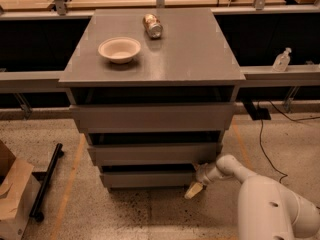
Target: Open bottom drawer
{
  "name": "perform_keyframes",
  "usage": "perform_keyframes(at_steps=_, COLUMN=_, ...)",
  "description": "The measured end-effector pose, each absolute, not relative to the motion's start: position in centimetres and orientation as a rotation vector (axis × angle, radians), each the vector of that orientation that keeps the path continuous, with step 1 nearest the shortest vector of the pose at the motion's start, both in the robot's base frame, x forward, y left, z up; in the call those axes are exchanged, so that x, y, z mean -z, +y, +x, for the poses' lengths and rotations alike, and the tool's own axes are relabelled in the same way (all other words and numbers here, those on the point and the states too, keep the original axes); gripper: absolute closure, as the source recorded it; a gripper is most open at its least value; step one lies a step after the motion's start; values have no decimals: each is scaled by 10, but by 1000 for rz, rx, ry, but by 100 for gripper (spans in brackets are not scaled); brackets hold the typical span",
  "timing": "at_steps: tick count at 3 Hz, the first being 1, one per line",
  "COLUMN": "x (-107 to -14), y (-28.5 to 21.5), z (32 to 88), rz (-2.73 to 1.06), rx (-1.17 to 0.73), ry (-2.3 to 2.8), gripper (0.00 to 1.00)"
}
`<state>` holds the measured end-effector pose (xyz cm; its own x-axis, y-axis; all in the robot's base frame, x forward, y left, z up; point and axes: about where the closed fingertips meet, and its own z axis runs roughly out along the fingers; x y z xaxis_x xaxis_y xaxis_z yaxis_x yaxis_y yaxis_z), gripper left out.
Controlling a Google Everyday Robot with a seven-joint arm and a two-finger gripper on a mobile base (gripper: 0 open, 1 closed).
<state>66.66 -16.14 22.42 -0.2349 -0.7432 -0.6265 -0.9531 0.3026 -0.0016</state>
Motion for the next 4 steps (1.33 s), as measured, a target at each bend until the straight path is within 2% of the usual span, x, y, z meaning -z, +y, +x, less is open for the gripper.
perform_keyframes(at_steps=1, x=-204, y=-160, z=680, rz=-1475, rx=-550, ry=2078, gripper=0)
perform_keyframes(at_steps=2, x=-183, y=-155, z=674, rz=-1478, rx=-590, ry=2112, gripper=14)
perform_keyframes(at_steps=4, x=-187, y=-158, z=672, rz=-1483, rx=-593, ry=2118, gripper=61)
